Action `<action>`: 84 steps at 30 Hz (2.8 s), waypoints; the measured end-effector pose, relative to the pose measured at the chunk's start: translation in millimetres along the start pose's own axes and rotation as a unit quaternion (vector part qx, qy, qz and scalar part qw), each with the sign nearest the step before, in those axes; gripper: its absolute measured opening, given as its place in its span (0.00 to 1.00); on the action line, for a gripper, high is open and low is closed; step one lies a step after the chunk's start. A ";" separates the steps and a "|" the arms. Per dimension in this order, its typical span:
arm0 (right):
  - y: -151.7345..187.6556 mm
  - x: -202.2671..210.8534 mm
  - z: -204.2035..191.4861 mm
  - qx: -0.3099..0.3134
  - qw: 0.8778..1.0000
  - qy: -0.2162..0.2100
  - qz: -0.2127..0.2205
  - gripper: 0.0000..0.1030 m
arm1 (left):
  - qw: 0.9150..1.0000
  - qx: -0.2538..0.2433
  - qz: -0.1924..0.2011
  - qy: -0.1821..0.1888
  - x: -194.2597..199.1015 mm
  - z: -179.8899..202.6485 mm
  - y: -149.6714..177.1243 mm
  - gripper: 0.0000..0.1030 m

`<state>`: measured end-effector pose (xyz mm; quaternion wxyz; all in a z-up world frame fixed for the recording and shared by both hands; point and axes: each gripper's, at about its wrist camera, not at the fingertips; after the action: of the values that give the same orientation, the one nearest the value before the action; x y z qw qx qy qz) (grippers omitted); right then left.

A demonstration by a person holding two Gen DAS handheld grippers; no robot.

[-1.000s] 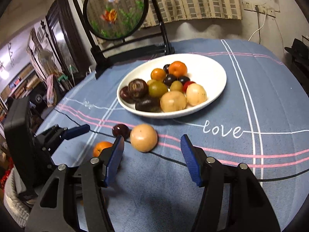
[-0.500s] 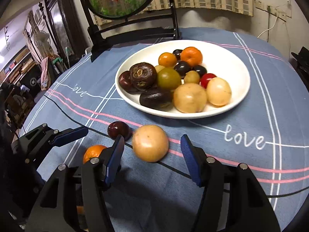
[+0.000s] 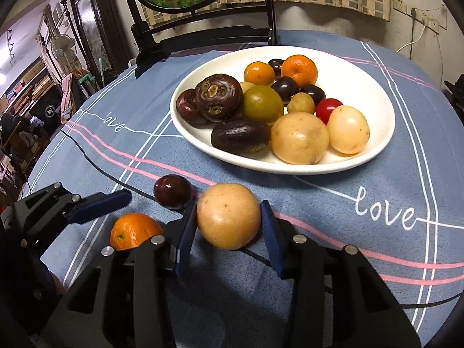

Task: Organize fruits
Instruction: 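Grasp a mandarin with the left tool while the right tool grasps a large tan fruit, then carry the mandarin and tan fruit to the plate and release them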

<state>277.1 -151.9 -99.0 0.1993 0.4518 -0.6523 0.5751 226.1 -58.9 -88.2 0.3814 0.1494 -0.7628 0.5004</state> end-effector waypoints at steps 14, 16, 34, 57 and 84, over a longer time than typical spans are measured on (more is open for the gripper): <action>4.5 6.1 -0.6 -0.001 1.000 -0.002 0.006 0.43 | 1.000 -0.002 0.001 0.006 2.7 1.1 2.1 0.44; 5.7 8.1 0.6 -0.004 1.000 -0.002 0.008 0.42 | 1.000 0.001 0.001 0.004 3.6 0.0 3.5 0.44; 81.3 81.6 16.4 -0.021 0.999 -0.017 0.046 0.42 | 0.996 0.075 0.034 -0.038 61.7 -29.7 45.8 0.44; 20.6 191.0 25.5 -0.047 0.977 -0.038 0.203 0.43 | 0.983 0.070 0.132 -0.103 122.8 -75.3 -58.4 0.44; -76.6 64.7 46.2 -0.073 0.987 -0.037 0.135 0.43 | 0.995 0.076 0.019 -0.059 0.9 -121.1 -20.2 0.47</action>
<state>318.6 -212.9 -16.8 0.1276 0.3647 -0.7544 0.5306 290.3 38.3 -49.2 0.3139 0.1928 -0.7463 0.5543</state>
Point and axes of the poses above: each gripper's, at about its wrist camera, not at the fingertips, and x roughly against the way its jaws point, z to its right, y to its underside, and after that the axes turned 8 degrees about -x, right-handed
